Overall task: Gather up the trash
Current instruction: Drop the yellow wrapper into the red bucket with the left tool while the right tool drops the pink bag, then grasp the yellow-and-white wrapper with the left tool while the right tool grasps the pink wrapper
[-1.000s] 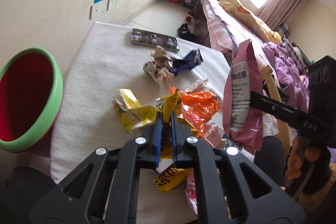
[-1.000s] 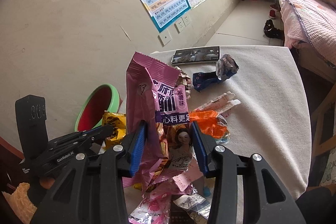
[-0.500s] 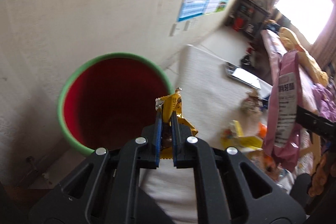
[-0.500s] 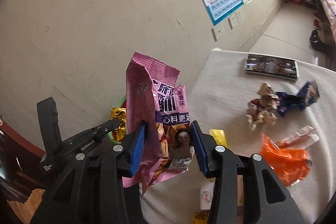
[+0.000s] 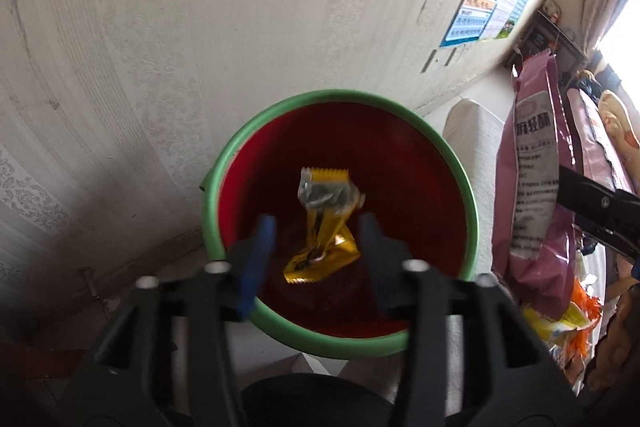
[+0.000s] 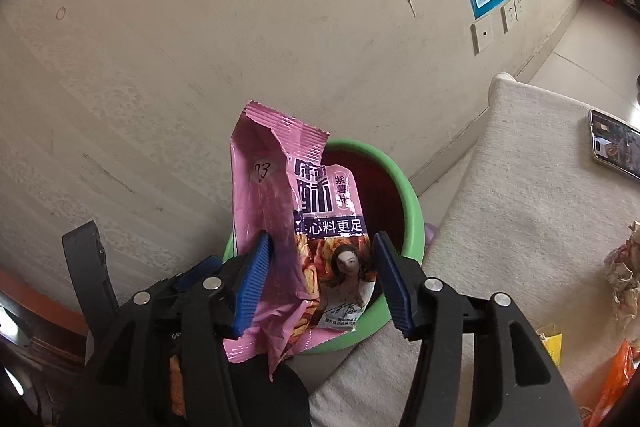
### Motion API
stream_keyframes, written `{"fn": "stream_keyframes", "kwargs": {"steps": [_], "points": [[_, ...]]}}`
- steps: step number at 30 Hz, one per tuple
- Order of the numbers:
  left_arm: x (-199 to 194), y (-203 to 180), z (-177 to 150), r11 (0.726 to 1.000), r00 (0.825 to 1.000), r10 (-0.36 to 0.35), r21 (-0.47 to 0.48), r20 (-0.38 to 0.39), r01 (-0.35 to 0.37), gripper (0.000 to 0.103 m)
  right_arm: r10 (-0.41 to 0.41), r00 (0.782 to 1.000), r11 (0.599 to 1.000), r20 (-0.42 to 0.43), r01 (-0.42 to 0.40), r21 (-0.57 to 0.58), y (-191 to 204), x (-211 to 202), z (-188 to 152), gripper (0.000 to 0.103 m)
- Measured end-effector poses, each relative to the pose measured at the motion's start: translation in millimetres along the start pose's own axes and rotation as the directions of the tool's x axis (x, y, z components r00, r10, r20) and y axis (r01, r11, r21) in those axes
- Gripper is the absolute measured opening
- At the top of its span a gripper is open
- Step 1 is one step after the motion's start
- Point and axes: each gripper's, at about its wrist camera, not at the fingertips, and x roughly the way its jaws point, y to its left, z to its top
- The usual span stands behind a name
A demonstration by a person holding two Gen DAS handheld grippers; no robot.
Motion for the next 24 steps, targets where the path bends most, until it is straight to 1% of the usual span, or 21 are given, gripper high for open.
{"fn": "stream_keyframes", "kwargs": {"steps": [1, 2, 4, 6, 8, 11, 13, 16, 19, 21, 24], "points": [[2, -2, 3, 1.000, 1.000, 0.001, -0.002, 0.002, -0.001, 0.050, 0.004, 1.000, 1.000, 0.004, -0.004, 0.002, 2, -6, -5, 0.054], [3, -3, 4, 1.000, 1.000, 0.000, -0.002, 0.001, 0.000, 0.050, 0.009, 1.000, 1.000, 0.010, -0.010, 0.003, 0, -11, -7, 0.060], [3, -5, 5, 1.000, 1.000, 0.001, -0.001, 0.004, -0.001, 0.055, 0.007, 1.000, 1.000, 0.023, -0.007, 0.002, -2, -17, -10, 0.066], [2, -8, 5, 1.000, 1.000, -0.004, -0.001, 0.010, 0.004, 0.058, 0.007, 1.000, 1.000, 0.028, -0.007, 0.008, -5, -25, -12, 0.066], [-1, -10, 4, 1.000, 1.000, -0.015, -0.001, 0.014, 0.015, 0.058, 0.013, 0.999, 1.000, 0.039, -0.014, 0.024, -12, -36, -12, 0.066], [-10, -19, -1, 0.999, 0.999, -0.035, 0.025, 0.026, 0.035, 0.059, 0.016, 0.997, 1.000, 0.071, -0.017, 0.008, -19, -67, -16, 0.066], [-13, -25, -4, 0.998, 0.998, -0.050, 0.049, 0.026, 0.049, 0.060, 0.004, 0.996, 1.000, 0.091, -0.003, -0.016, -25, -91, -22, 0.066], [-14, -41, -6, 0.994, 0.996, -0.083, 0.069, 0.013, 0.082, 0.060, -0.050, 0.994, 0.997, 0.094, 0.055, -0.054, -40, -125, -39, 0.066], [-14, -58, -15, 0.989, 0.993, -0.113, 0.093, -0.012, 0.114, 0.061, -0.127, 0.991, 0.987, 0.048, 0.131, -0.093, -60, -149, -66, 0.066], [-14, -69, -24, 0.984, 0.990, -0.134, 0.110, -0.034, 0.137, 0.061, -0.177, 0.984, 0.979, -0.018, 0.174, -0.109, -73, -158, -90, 0.066], [-10, -89, -36, 0.976, 0.985, -0.155, 0.142, -0.073, 0.164, 0.062, -0.215, 0.966, 0.975, -0.146, 0.204, -0.087, -94, -162, -131, 0.066]]}}
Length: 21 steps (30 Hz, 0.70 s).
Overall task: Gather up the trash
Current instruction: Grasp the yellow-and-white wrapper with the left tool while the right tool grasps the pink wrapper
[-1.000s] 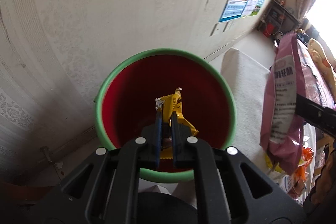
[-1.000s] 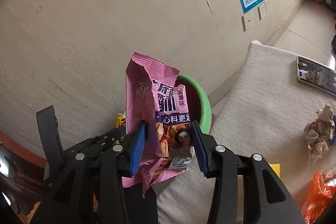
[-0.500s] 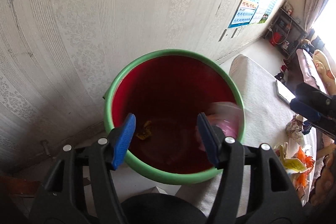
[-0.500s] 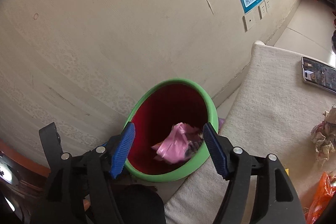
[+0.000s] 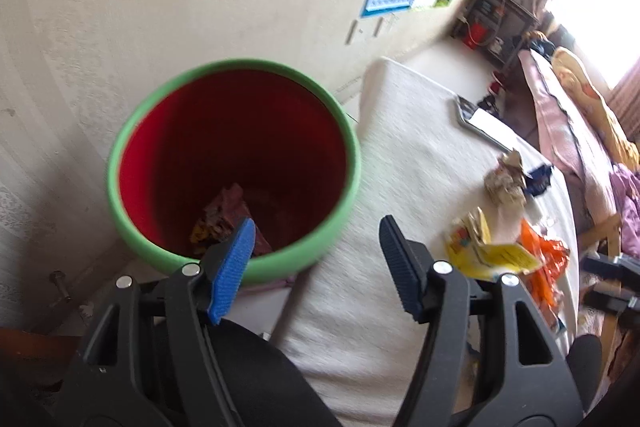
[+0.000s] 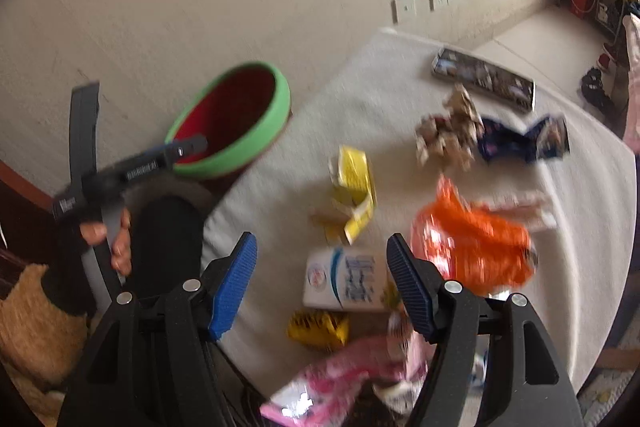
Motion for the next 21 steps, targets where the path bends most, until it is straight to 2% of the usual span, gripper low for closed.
{"fn": "stream_keyframes", "kwargs": {"steps": [2, 6, 10, 12, 16, 18, 19, 21], "points": [[4, -11, -6, 1.000, 1.000, -0.018, 0.014, -0.022, 0.018, 0.062, 0.010, 0.997, 0.999, -0.076, -0.007, 0.047, -9, 5, -28, 0.066], [7, -42, -20, 0.995, 0.996, -0.058, 0.081, -0.064, 0.063, 0.062, 0.067, 0.983, 0.989, -0.174, -0.042, 0.144, -15, 19, -71, 0.066], [6, -61, -30, 0.987, 0.994, -0.079, 0.135, -0.079, 0.089, 0.062, 0.088, 0.968, 0.980, -0.233, -0.042, 0.195, -9, 30, -101, 0.066], [7, -67, -34, 0.984, 0.993, -0.084, 0.149, -0.089, 0.096, 0.062, 0.046, 0.969, 0.976, -0.242, 0.009, 0.220, -13, 36, -108, 0.065], [9, -81, -39, 0.981, 0.991, -0.093, 0.159, -0.098, 0.108, 0.062, 0.041, 0.978, 0.967, -0.203, 0.013, 0.256, -19, 44, -98, 0.066], [7, -85, -39, 0.980, 0.990, -0.103, 0.161, -0.093, 0.117, 0.062, 0.031, 0.983, 0.970, -0.182, 0.014, 0.243, -18, 49, -92, 0.061], [6, -89, -39, 0.979, 0.990, -0.109, 0.164, -0.089, 0.122, 0.062, 0.013, 0.984, 0.973, -0.179, 0.029, 0.228, -17, 54, -90, 0.051], [3, -95, -37, 0.976, 0.989, -0.122, 0.170, -0.084, 0.134, 0.062, -0.048, 0.986, 0.984, -0.159, 0.074, 0.161, -11, 57, -85, 0.045]]}}
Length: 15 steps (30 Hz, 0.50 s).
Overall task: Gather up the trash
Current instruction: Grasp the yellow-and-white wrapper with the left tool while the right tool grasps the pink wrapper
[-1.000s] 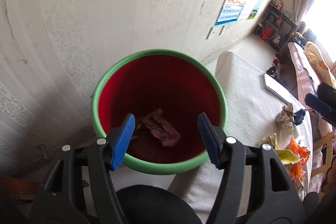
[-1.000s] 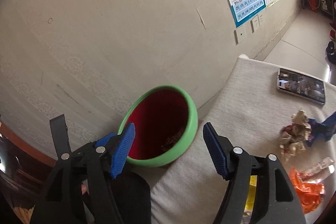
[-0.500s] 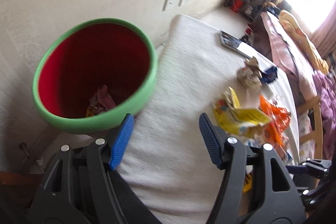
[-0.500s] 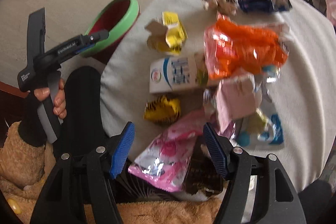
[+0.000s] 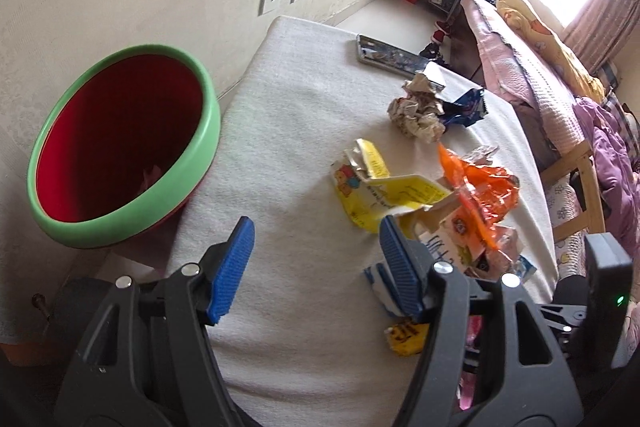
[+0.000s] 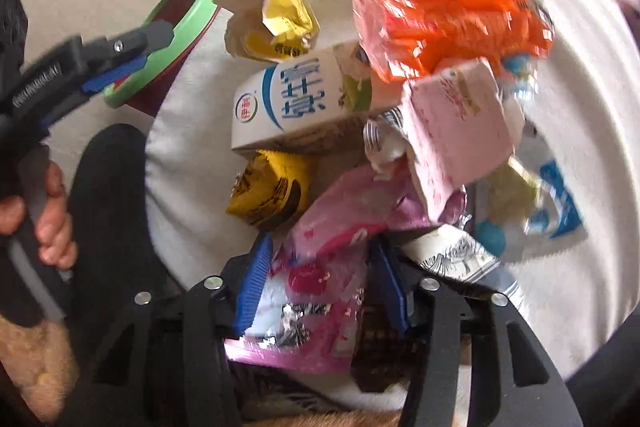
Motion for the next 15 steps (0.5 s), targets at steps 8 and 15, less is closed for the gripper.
{"fn": "stream_keyframes", "kwargs": {"steps": [8, 15], "points": [[1, -27, 17, 0.997, 0.998, -0.059, 0.040, 0.020, 0.058, 0.064, 0.016, 0.990, 1.000, 0.143, -0.016, -0.007, -8, -30, 9, 0.033], [28, -46, 44, 0.994, 0.994, -0.102, 0.030, -0.024, 0.103, 0.066, -0.008, 0.965, 0.999, 0.260, -0.002, 0.038, -20, -62, 19, 0.033]]}}
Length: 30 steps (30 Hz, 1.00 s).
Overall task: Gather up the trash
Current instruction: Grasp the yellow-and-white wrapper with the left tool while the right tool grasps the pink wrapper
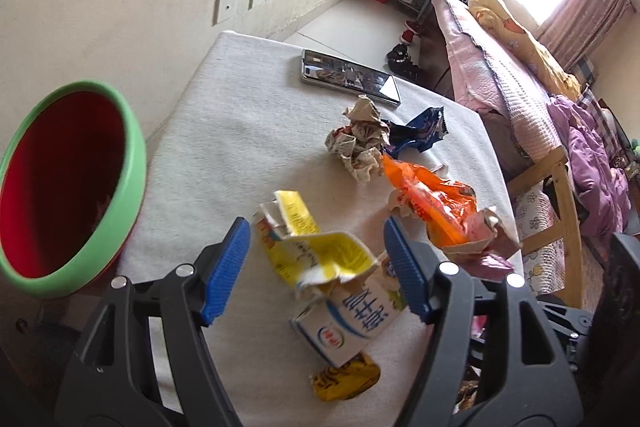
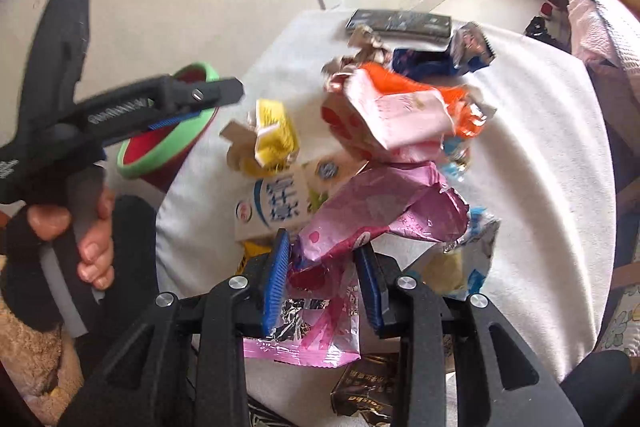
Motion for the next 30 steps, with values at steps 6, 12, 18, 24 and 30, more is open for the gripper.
{"fn": "stream_keyframes", "kwargs": {"steps": [6, 12, 18, 24, 30], "points": [[41, 8, -2, 0.999, 0.992, 0.032, -0.013, -0.125, -0.034, 0.067, 0.012, 0.999, 1.000, 0.043, -0.013, 0.022, -4, -15, 3, 0.033], [38, 34, -16, 0.996, 0.989, 0.029, -0.080, -0.146, -0.041, 0.075, 0.030, 0.997, 0.999, 0.068, -0.032, 0.021, -7, -32, 7, 0.033], [41, 52, -32, 0.991, 0.982, -0.007, -0.136, -0.189, -0.019, 0.075, 0.044, 0.998, 0.999, 0.054, -0.045, 0.016, 0, -28, 10, 0.033], [48, 36, -36, 0.996, 0.980, -0.016, -0.089, -0.201, -0.002, 0.075, 0.048, 0.998, 0.999, 0.042, -0.049, 0.015, 2, -25, 7, 0.033], [50, 30, -41, 0.998, 0.978, -0.024, -0.066, -0.208, 0.010, 0.055, 0.045, 0.998, 0.999, 0.040, -0.046, 0.025, 0, -22, 6, 0.033]]}}
